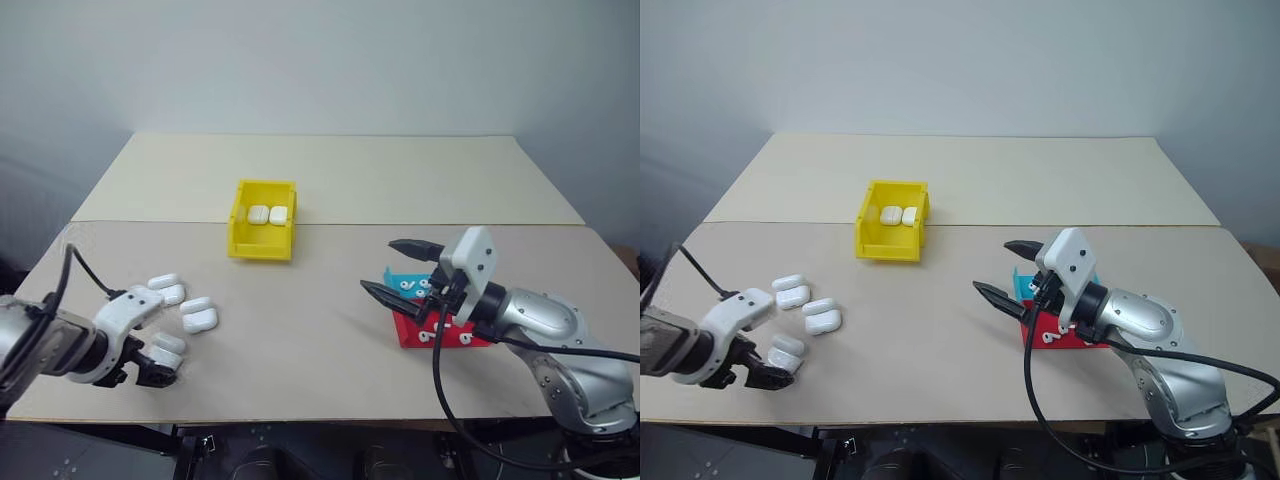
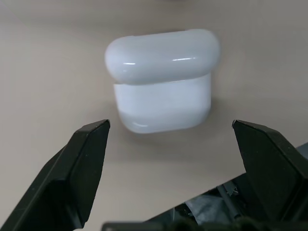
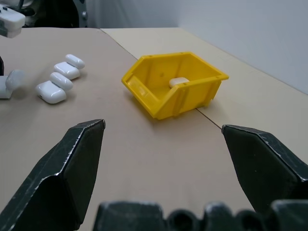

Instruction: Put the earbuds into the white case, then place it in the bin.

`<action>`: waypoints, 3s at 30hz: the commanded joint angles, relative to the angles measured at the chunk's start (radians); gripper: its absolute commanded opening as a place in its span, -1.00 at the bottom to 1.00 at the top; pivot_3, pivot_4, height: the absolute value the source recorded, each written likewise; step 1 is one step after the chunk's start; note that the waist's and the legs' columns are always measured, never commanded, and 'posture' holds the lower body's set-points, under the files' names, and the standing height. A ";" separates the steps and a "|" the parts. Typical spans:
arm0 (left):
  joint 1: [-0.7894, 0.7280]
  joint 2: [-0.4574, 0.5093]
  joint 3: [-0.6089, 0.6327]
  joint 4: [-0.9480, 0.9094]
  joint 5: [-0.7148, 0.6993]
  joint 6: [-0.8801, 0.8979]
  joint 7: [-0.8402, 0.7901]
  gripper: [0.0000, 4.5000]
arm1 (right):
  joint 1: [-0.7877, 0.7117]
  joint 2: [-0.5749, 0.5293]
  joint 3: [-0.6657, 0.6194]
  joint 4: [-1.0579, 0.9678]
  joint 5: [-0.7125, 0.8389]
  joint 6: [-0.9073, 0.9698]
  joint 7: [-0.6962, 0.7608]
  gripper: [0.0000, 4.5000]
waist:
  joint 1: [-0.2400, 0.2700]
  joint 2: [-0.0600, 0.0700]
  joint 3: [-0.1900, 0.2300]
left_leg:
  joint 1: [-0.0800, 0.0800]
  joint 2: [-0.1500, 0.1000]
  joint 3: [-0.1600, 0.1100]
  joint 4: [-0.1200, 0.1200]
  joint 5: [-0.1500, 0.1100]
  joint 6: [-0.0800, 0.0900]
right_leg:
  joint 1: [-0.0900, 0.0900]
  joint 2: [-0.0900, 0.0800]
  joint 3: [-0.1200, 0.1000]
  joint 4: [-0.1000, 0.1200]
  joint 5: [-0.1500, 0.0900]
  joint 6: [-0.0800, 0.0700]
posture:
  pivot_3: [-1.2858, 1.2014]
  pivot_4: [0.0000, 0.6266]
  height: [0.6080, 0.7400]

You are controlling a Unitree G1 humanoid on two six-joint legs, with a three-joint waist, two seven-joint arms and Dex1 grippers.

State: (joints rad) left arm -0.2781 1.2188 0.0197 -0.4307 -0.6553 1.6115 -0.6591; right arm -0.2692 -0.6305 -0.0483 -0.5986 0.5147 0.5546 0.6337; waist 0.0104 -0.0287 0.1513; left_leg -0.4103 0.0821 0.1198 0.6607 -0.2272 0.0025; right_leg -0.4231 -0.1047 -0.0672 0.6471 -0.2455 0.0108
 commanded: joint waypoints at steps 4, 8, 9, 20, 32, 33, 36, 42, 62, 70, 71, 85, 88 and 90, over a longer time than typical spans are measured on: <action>-0.039 -0.047 -0.034 0.023 0.040 0.003 0.095 0.98 | 0.002 -0.006 -0.026 -0.047 0.016 0.006 -0.012 1.00 | 0.001 0.000 0.000 | 0.001 0.000 0.000 0.000 0.000 0.000 | 0.000 0.000 0.000 0.000 0.000 0.000 | 0.03 -0.52 1.00; -0.051 -0.076 -0.043 0.025 0.056 0.003 0.126 0.98 | 0.004 -0.005 -0.027 -0.050 0.020 0.008 -0.014 1.00 | 0.005 0.001 -0.001 | 0.003 0.000 0.000 0.000 0.000 0.000 | 0.002 0.000 0.000 0.001 0.000 0.000 | 0.03 -0.52 1.00; -0.055 -0.082 -0.041 0.027 0.054 0.003 0.134 0.98 | 0.004 -0.005 -0.027 -0.050 0.020 0.008 -0.014 1.00 | 0.006 0.002 -0.001 | 0.003 0.000 0.000 0.000 0.000 0.000 | 0.003 0.000 0.000 0.001 0.000 0.000 | 0.03 -0.52 1.00; -0.052 0.043 0.014 -0.012 -0.062 0.003 0.060 0.98 | 0.009 -0.010 -0.036 -0.058 0.027 0.010 -0.014 1.00 | 0.001 0.001 0.000 | 0.000 0.000 -0.001 0.000 0.000 0.000 | 0.000 0.000 0.000 0.000 0.000 0.000 | 0.03 -0.52 1.00; -0.065 -0.014 -0.026 0.028 -0.053 0.003 0.132 0.98 | 0.002 -0.001 -0.025 -0.041 0.017 -0.005 -0.011 1.00 | 0.001 0.001 0.000 | 0.000 0.000 -0.001 0.000 0.000 0.000 | 0.001 0.000 0.000 0.000 0.000 0.000 | 0.03 -0.52 1.00; -0.070 -0.024 -0.032 0.034 -0.049 0.003 0.140 0.98 | 0.004 -0.002 -0.027 -0.042 0.018 -0.005 -0.010 1.00 | 0.001 0.001 0.000 | 0.000 0.000 -0.001 0.000 0.000 0.000 | 0.001 0.000 0.000 0.000 0.000 0.000 | 0.03 -0.52 1.00; -0.087 -0.043 -0.048 0.046 -0.044 0.003 0.153 0.98 | 0.007 -0.004 -0.030 -0.045 0.021 -0.002 -0.009 1.00 | 0.002 0.001 0.000 | 0.001 0.000 -0.001 0.000 0.000 0.000 | 0.001 0.000 0.000 0.000 0.000 0.000 | 0.03 -0.52 1.00; -0.067 -0.062 -0.023 0.030 -0.030 0.003 0.197 0.81 | 0.008 -0.006 -0.030 -0.052 0.024 0.005 -0.012 1.00 | 0.001 0.001 0.000 | 0.001 0.000 -0.001 0.000 0.000 0.000 | 0.001 0.000 0.000 0.000 0.000 0.000 | 0.03 -0.52 1.00; 0.409 -0.262 0.794 -0.350 0.038 -0.461 -0.025 0.24 | -0.017 -0.013 -0.030 0.003 0.007 -0.028 0.019 1.00 | -0.005 0.000 -0.001 | 0.002 0.000 -0.001 -0.001 0.000 0.000 | 0.001 -0.001 0.000 0.000 0.000 0.000 | 0.03 -0.52 1.00; 0.182 -0.500 0.614 -0.172 -0.156 -0.749 -0.138 0.24 | -0.057 -0.036 -0.052 0.033 0.001 -0.045 0.048 1.00 | 0.007 -0.002 -0.004 | 0.003 -0.001 -0.001 0.001 0.000 0.000 | 0.004 -0.001 -0.002 0.000 0.000 -0.001 | 0.03 -0.52 1.00; 0.154 -0.501 0.566 -0.159 -0.142 -0.781 -0.152 0.24 | -0.059 -0.048 -0.064 0.038 0.006 -0.043 0.056 1.00 | 0.007 -0.003 -0.004 | 0.002 -0.001 -0.001 0.001 0.000 0.000 | 0.005 -0.002 -0.002 0.000 0.000 0.000 | 0.03 -0.52 1.00; -0.127 -0.625 0.098 0.192 -0.016 -1.259 -0.594 0.24 | -0.209 -0.466 0.042 0.203 -0.041 0.157 0.352 1.00 | -0.004 -0.003 -0.005 | 0.001 0.000 0.000 0.001 0.000 0.000 | 0.003 0.000 -0.002 -0.001 0.000 0.000 | 0.03 -0.52 1.00; -0.163 -0.648 0.052 0.249 -0.002 -1.317 -0.662 0.24 | -0.254 -0.537 0.127 0.244 -0.112 0.096 0.468 1.00 | -0.001 -0.003 -0.005 | 0.000 0.000 -0.001 0.001 0.000 0.000 | 0.002 0.000 -0.002 -0.001 0.000 0.000 | 0.03 -0.52 1.00; -0.182 -0.670 0.018 0.281 0.017 -1.368 -0.699 0.24 | -0.267 -0.564 0.188 0.271 -0.181 0.016 0.531 0.92 | 0.000 -0.003 -0.005 | 0.000 0.000 -0.001 0.001 0.000 0.000 | 0.002 0.000 -0.002 -0.001 0.000 0.000 | 0.03 -0.52 1.00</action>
State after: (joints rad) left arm -0.4365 0.5646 0.0578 -0.1665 -0.6514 0.2981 -1.3224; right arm -0.5216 -1.1740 0.1089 -0.3411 0.3909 0.6480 1.1061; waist 0.0100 -0.0319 0.1468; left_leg -0.4104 0.0819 0.1194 0.6620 -0.2270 0.0029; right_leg -0.4207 -0.1049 -0.0691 0.6454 -0.2454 0.0110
